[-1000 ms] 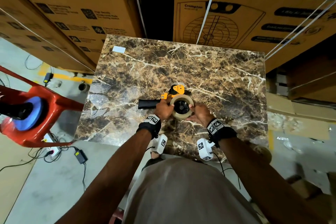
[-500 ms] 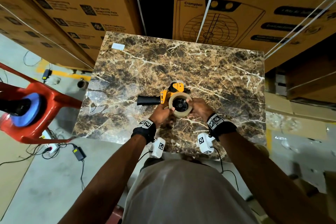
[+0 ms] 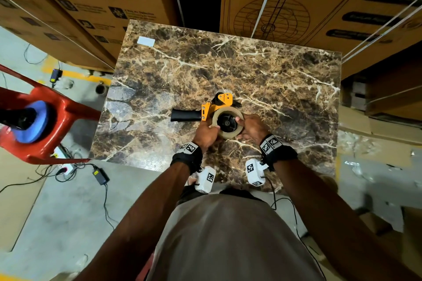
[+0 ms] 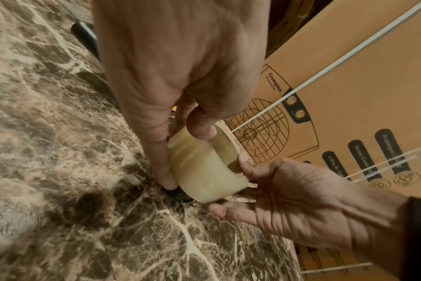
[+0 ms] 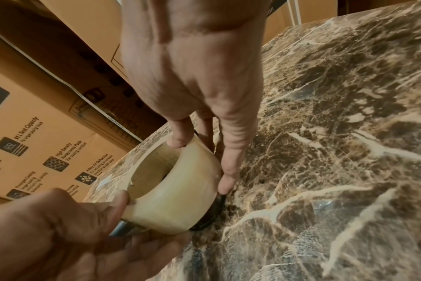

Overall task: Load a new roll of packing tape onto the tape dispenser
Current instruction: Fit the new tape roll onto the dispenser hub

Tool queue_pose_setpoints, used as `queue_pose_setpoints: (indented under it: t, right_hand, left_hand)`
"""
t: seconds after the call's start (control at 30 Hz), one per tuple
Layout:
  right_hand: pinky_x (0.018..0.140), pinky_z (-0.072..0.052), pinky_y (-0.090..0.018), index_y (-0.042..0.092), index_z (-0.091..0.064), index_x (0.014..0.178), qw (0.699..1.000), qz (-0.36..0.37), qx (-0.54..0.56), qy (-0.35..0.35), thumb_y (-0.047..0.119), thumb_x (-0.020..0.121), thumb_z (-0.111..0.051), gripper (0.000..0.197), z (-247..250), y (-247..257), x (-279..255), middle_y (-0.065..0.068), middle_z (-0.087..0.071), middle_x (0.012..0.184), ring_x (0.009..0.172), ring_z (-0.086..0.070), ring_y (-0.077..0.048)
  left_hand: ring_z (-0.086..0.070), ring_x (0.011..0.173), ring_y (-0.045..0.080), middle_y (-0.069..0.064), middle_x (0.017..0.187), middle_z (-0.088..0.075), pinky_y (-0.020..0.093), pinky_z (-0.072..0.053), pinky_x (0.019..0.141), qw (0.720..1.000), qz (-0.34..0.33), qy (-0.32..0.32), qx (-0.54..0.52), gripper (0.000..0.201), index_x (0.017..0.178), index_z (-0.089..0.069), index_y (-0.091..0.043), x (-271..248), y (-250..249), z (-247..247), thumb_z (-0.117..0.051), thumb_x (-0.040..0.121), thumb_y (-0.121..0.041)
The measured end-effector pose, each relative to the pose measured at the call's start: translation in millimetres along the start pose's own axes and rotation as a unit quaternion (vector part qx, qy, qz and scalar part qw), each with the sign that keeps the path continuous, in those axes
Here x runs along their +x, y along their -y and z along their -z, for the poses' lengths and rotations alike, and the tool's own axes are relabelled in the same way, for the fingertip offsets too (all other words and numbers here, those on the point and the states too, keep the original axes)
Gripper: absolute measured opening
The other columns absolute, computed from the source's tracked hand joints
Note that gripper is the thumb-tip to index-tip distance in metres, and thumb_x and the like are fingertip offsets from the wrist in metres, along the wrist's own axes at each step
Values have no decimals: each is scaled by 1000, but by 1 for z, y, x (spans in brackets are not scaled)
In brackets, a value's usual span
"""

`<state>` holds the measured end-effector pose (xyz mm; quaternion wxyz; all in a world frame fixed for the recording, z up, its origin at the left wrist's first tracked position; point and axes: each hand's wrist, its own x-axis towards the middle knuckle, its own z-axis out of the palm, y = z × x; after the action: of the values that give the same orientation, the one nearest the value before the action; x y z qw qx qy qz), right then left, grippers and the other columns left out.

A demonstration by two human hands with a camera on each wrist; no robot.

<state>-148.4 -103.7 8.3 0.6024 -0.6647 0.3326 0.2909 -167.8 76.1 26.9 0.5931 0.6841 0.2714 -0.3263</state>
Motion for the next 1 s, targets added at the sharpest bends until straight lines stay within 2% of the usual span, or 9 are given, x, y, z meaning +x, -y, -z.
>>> queue_pose_setpoints:
  t: [0.17, 0.23, 0.3, 0.37, 0.47, 0.57, 0.77, 0.9, 1.0]
  right_hand:
    - [80, -61, -56, 5, -73, 95, 998, 23, -49, 19, 23, 99, -66, 19, 3, 9, 7, -24, -74, 104, 95, -73, -42]
    - [83, -58, -64, 4, -71, 84, 995, 39, -90, 14, 46, 88, -76, 42, 8, 10, 12, -27, -74, 97, 89, -73, -41]
    - [74, -61, -58, -4, -67, 84, 987, 54, -148, -25, 83, 61, -73, 90, 13, 4, 22, -27, -72, 85, 75, -73, -38]
    - [58, -59, -42, -2, -66, 80, 972, 59, -213, -82, 95, 56, -62, 100, 12, 10, 7, -19, -70, 68, 61, -71, -34]
    - [47, -51, -26, 0, -70, 80, 967, 61, -233, -90, 59, 94, -60, 62, 7, 15, -13, -9, -68, 64, 55, -67, -24]
    - [53, -40, -25, 1, -70, 85, 963, 64, -246, -87, 35, 103, -55, 41, 4, 13, -14, -11, -66, 75, 69, -62, -26]
    - [66, -49, -39, 9, -64, 63, 975, 95, -185, -81, 26, 102, -55, 43, 0, 2, -4, -10, -63, 68, 69, -63, -28]
    - [68, -52, -44, -5, -71, 91, 981, 90, -157, -67, 34, 104, -53, 45, -1, -5, 2, -9, -60, 71, 69, -56, -23]
    - [64, -51, -42, 7, -63, 67, 976, 105, -177, -78, 35, 104, -52, 47, -4, -5, 4, -7, -57, 64, 64, -55, -23]
  left_hand:
    - [-73, 97, 33, 10, 106, -75, 54, -60, 85, 998, 28, -1, 60, 53, 117, -66, -21, 46, 34, 2, -65, 66, -36]
    - [-73, 92, 34, 12, 98, -76, 56, -60, 85, 995, 56, 23, 84, 51, 104, -70, -18, 32, 23, 0, -70, 58, -41]
    - [-70, 73, 29, 12, 81, -75, 51, -61, 81, 991, 70, 52, 101, 26, 84, -71, -13, -8, -7, -1, -76, 69, -34]
    - [-64, 60, 26, 10, 72, -71, 41, -58, 68, 988, 65, 67, 119, 17, 81, -69, -13, -18, -18, 1, -75, 83, -29]
    - [-72, 82, 27, 7, 90, -76, 46, -61, 82, 985, -2, 31, 172, 41, 95, -71, -16, -14, -26, 10, -68, 84, -56]
    - [-68, 102, 28, 11, 116, -71, 46, -57, 92, 969, -78, 14, 236, 40, 124, -66, -14, -5, -34, 15, -54, 100, -44]
    - [-67, 108, 39, 22, 119, -68, 54, -57, 90, 964, -75, 53, 249, 32, 127, -59, -8, 4, -30, 14, -57, 98, -20]
    - [-66, 103, 29, 12, 117, -67, 49, -60, 88, 990, -27, 83, 106, 20, 118, -63, -18, -3, -28, 16, -57, 101, -10]
    - [-66, 103, 27, 7, 112, -67, 49, -59, 89, 992, -16, 90, 84, 22, 118, -64, -20, -2, -23, 17, -59, 100, -9]
